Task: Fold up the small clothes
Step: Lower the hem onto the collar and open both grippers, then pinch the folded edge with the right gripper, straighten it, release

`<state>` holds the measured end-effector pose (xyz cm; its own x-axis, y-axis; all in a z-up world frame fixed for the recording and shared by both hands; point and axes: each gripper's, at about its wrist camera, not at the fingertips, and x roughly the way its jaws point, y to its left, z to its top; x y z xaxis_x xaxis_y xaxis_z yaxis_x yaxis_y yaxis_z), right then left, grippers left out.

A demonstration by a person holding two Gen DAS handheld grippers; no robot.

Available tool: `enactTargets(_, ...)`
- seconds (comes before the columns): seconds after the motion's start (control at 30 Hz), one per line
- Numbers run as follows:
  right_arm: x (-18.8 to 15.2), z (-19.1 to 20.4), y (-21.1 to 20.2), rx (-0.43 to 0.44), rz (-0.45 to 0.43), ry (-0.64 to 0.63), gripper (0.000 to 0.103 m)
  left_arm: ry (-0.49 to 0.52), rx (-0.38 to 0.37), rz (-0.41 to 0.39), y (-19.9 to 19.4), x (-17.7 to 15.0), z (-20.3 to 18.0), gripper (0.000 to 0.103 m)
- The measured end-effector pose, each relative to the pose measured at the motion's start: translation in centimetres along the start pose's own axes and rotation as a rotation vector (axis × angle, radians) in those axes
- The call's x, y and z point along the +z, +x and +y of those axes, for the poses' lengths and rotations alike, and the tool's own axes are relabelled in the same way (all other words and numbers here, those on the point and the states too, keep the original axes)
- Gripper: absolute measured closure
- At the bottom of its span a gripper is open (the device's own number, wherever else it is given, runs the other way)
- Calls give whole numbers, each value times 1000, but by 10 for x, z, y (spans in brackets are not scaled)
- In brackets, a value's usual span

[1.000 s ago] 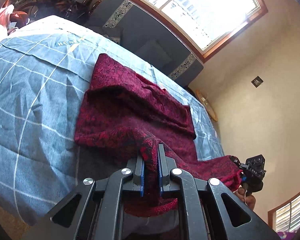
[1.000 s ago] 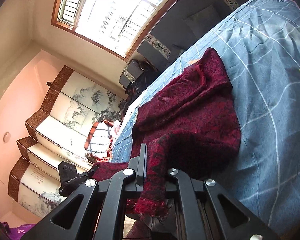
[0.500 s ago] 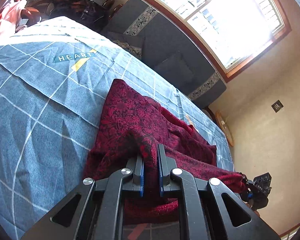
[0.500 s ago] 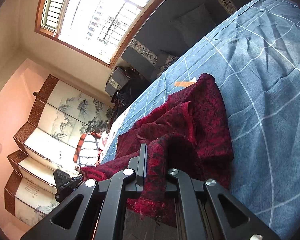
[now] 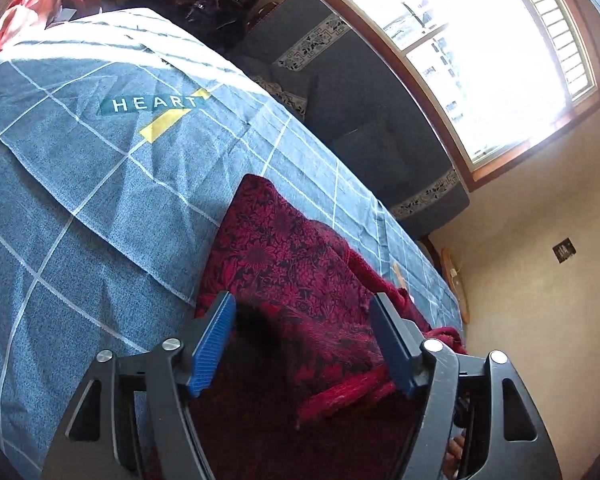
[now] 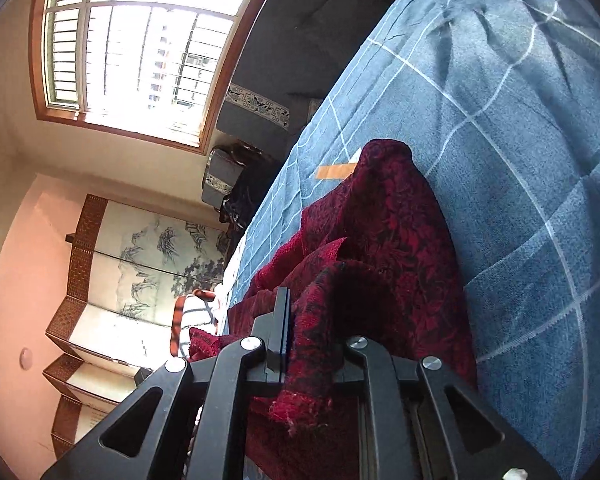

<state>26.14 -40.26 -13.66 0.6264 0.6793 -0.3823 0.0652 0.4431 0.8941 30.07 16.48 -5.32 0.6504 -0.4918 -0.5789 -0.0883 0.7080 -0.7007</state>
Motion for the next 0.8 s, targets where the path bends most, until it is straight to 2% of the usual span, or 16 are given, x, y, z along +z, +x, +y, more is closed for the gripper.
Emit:
enactTargets(0.07,2,-7,1,35,-17,38,66,-18,3,-39,-5,5,4,23)
enactTargets(0.13,3,-12,-9,91,-82,68,34,-24,19,-51,-6,9,7,21)
enactTargets(0.17,5,-13,-15,115,-115,76,29,-21,29,-54,-7,9,9,21)
enactTargets(0.3,6,-4,-32,131,-140,25,27,9,65,-62,-11,4,13,21)
enactTargets(0.5,-10,12,-38,17,-99,-134,27,115,125,-49,-14,-12,14,21)
enactTargets(0.67,-28,24,-31,-20,-62,-215,27,224,166,-43,-10,-15,3,21)
enactTargets(0.8,-34,35,-21,-127,-60,-304,27,304,205,-21,5,-8,-5,21)
